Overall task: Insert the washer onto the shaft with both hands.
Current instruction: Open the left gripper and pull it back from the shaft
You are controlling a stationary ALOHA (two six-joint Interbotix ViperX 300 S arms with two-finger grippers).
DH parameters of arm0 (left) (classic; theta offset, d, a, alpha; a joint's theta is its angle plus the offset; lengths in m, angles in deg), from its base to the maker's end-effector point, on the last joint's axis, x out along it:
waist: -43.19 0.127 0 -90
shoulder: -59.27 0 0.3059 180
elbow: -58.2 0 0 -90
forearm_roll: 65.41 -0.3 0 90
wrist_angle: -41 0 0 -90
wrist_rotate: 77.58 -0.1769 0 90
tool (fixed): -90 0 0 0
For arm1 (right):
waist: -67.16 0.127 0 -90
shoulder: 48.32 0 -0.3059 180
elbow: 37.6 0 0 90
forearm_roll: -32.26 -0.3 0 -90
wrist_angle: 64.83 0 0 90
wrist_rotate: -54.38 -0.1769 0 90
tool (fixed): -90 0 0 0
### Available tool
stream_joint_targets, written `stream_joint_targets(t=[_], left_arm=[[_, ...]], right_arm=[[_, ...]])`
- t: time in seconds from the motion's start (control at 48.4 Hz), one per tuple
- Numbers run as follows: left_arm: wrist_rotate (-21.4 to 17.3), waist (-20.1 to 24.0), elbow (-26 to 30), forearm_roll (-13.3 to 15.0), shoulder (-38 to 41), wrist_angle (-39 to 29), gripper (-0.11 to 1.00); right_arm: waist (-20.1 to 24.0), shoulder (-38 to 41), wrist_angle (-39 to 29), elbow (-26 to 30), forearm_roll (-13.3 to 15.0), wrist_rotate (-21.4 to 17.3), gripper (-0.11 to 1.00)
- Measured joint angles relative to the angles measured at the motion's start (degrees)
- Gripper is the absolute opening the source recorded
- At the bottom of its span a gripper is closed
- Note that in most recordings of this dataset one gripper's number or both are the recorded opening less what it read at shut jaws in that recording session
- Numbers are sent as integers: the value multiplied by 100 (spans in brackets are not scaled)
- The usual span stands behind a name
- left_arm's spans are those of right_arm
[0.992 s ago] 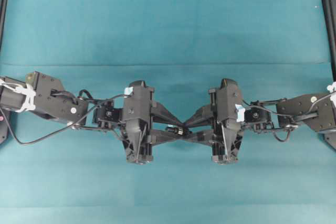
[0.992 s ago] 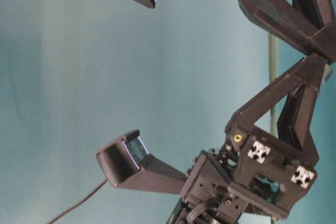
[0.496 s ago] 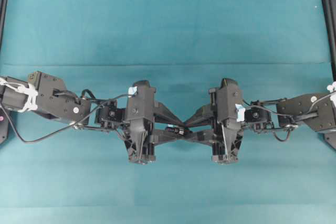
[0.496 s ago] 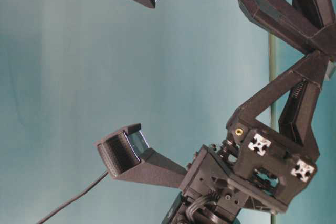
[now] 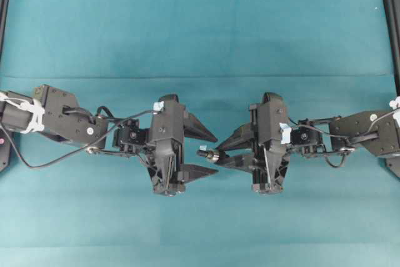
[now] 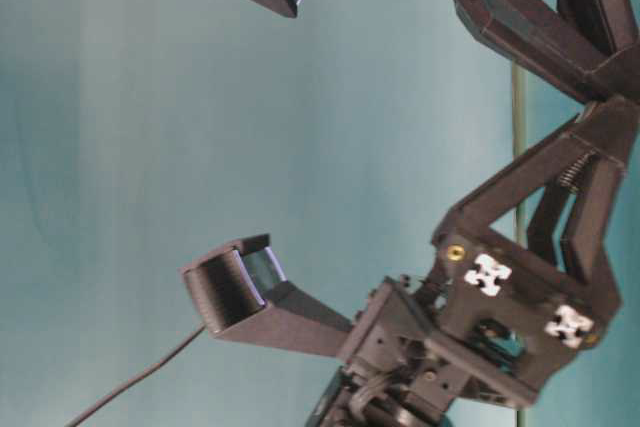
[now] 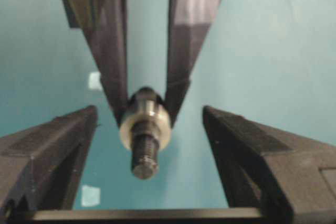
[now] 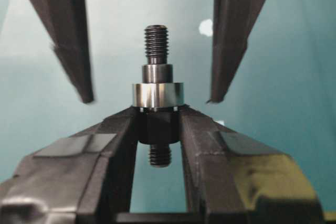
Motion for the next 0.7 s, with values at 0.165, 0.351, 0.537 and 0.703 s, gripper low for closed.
stream_joint_targets(t=[0.165, 0.351, 0.537, 0.703], left_arm=[[0, 0, -79, 0, -79, -62, 84], [9, 0, -211, 0, -202, -202, 84], [0, -9, -369, 0, -501, -413, 84], [0, 0, -580, 0, -826, -642, 84]], right_arm=[[0, 0, -9, 0, 0, 0, 0], [0, 0, -9, 0, 0, 0, 0], [0, 0, -9, 0, 9, 0, 0], [0, 0, -9, 0, 0, -9, 0]])
